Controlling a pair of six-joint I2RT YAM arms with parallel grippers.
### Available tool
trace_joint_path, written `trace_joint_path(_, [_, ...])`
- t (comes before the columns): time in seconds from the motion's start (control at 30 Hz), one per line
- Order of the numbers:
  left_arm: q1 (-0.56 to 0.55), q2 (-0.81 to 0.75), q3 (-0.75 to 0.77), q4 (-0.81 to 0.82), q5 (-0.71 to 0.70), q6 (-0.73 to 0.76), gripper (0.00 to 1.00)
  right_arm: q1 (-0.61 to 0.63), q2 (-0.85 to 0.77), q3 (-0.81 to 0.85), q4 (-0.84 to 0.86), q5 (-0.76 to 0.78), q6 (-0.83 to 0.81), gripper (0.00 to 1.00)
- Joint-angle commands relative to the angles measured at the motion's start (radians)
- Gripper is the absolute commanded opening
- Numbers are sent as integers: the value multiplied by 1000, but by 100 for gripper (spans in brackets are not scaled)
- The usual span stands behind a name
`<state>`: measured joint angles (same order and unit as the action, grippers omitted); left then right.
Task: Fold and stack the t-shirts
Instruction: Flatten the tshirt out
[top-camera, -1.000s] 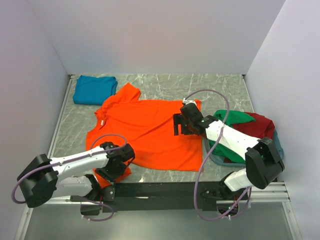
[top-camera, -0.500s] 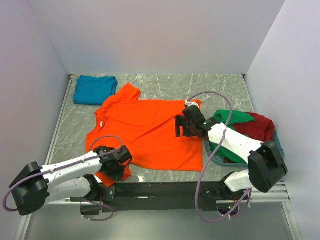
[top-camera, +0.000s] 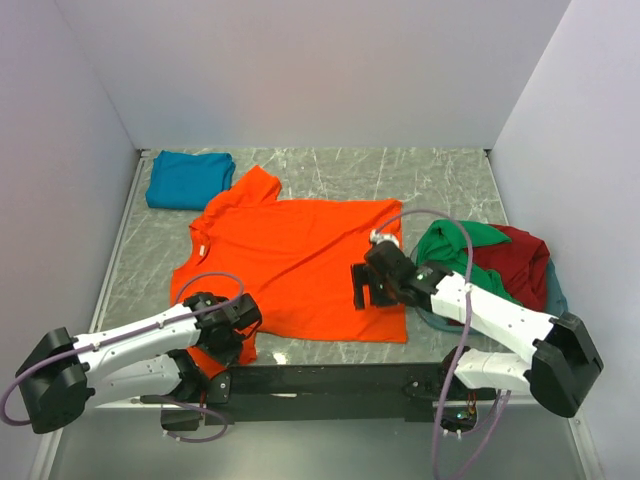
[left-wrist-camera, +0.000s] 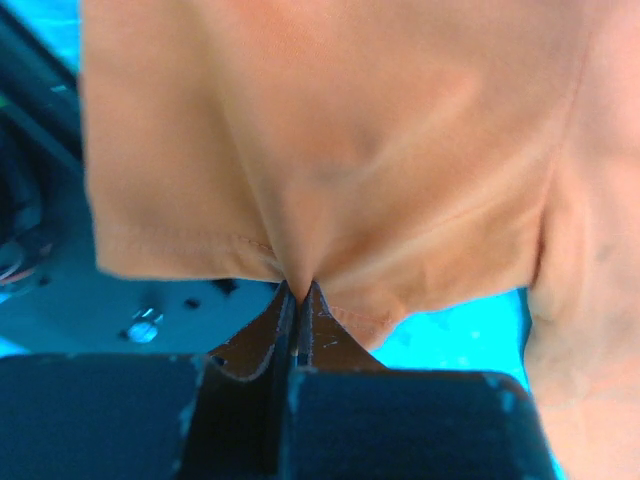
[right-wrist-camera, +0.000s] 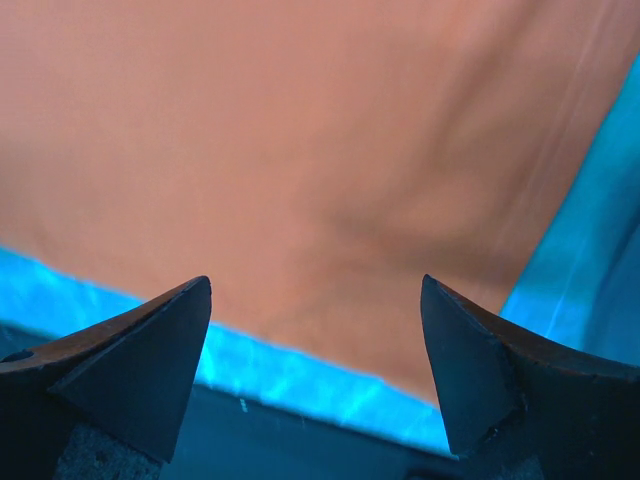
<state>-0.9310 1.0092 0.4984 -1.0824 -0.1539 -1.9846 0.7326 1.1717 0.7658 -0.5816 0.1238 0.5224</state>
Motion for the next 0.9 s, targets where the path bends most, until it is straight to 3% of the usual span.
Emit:
trace_joint_path(0.0, [-23, -8, 89, -157, -13, -54, 1, 47, -58, -62, -122, -12, 102, 91])
trace_joint_path(0.1, [-32, -9, 135, -244, -38, -54, 1, 77, -113, -106, -144, -35, 120, 90])
trace_joint_path(0.47, [-38, -83, 77, -183, -2, -39, 1, 97, -188, -206, -251, 36, 422, 85])
trace_joint_path(0.87, [-37, -81, 72, -186, -6, -23, 1, 79, -135, -252, -230, 155, 493, 68])
